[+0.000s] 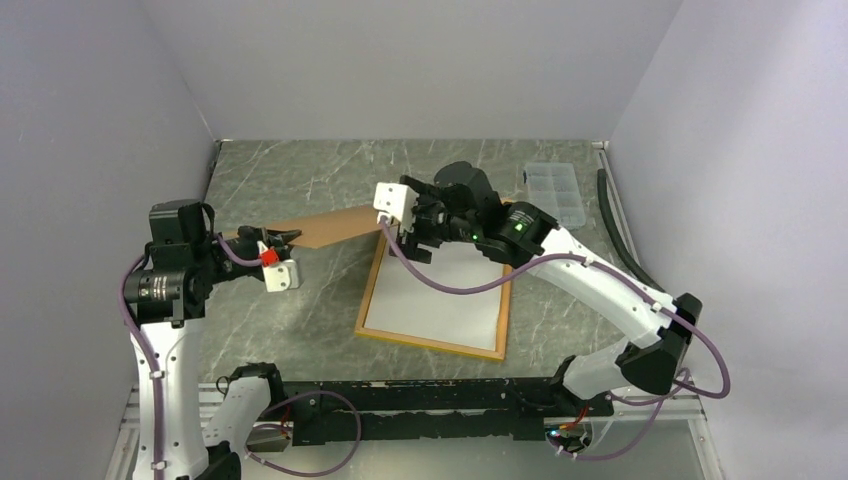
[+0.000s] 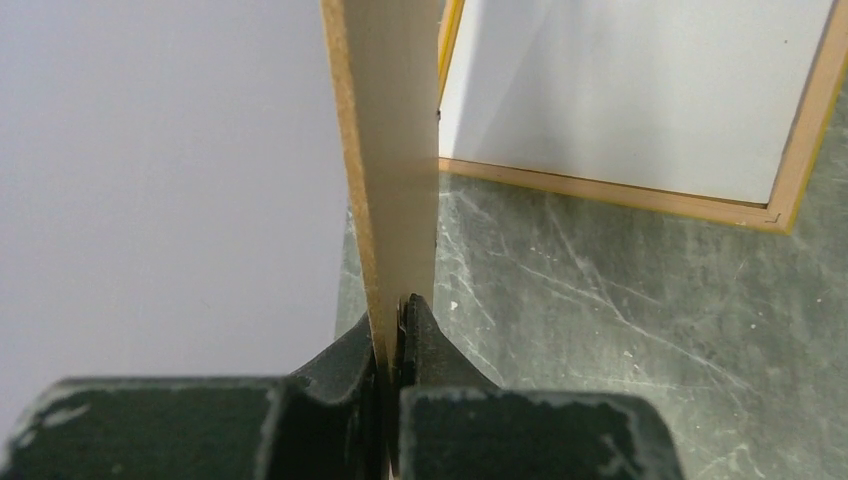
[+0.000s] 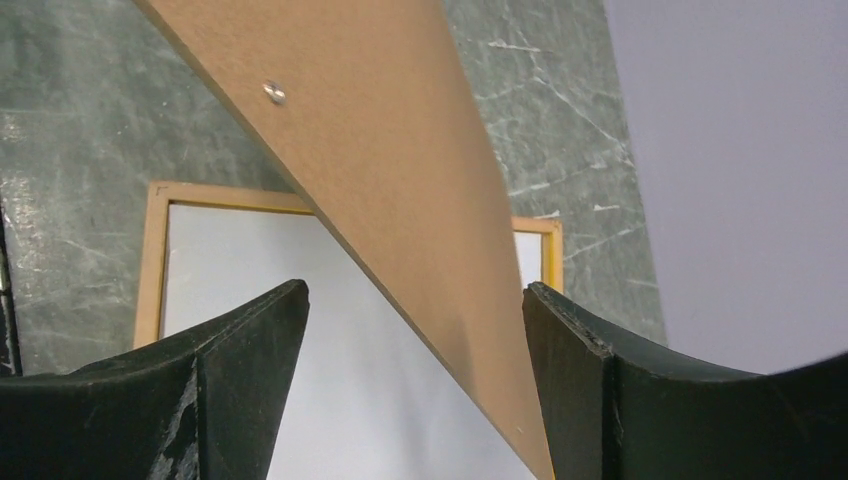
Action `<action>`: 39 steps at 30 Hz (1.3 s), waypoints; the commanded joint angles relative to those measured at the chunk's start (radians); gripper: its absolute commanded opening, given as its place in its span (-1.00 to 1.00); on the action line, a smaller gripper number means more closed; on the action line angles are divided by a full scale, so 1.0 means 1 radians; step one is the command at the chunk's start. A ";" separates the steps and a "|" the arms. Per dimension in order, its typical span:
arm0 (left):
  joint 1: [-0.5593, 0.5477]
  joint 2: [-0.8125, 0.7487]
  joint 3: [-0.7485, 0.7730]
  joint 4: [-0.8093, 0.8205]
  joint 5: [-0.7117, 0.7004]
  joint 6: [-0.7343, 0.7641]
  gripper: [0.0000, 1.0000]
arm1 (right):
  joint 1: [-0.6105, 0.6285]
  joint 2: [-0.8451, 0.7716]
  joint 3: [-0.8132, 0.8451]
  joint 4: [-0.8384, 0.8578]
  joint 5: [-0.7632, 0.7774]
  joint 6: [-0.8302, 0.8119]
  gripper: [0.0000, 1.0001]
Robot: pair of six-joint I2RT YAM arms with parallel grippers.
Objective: Put the photo into the frame
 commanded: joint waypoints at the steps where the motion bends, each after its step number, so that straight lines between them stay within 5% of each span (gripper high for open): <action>1: -0.002 0.000 0.077 0.028 0.135 0.079 -0.95 | 0.034 0.035 0.022 0.043 -0.018 -0.055 0.58; 4: -0.002 0.010 0.091 0.016 0.130 0.088 -0.95 | 0.039 0.043 0.027 0.059 -0.039 -0.054 0.34; 12: -0.002 0.015 0.094 0.064 0.136 0.058 -0.94 | 0.045 0.056 0.034 0.110 -0.018 -0.012 -0.92; 13: -0.002 0.009 0.085 0.099 0.136 0.032 -0.76 | 0.046 0.047 0.020 0.129 -0.017 -0.003 -1.00; 16: -0.002 -0.018 0.048 0.222 0.135 -0.035 -0.07 | 0.045 0.018 -0.023 0.203 -0.020 0.024 -1.00; 17: -0.002 -0.033 0.031 0.277 0.128 -0.096 0.38 | 0.045 0.009 -0.032 0.223 -0.020 0.032 -1.00; 19: -0.002 -0.057 -0.002 0.387 0.114 -0.164 0.67 | 0.045 -0.002 -0.039 0.258 -0.022 0.057 -1.00; 27: 0.000 -0.016 0.027 0.771 -0.084 -0.676 0.88 | 0.027 0.024 0.116 0.256 0.023 0.175 -1.00; 33: 0.001 0.094 0.110 0.840 -0.369 -0.958 0.88 | -0.043 0.021 0.224 0.209 0.060 0.366 -1.00; 39: 0.035 0.233 0.221 0.713 -0.492 -1.159 0.89 | -0.231 0.018 0.312 0.042 0.035 0.731 -1.00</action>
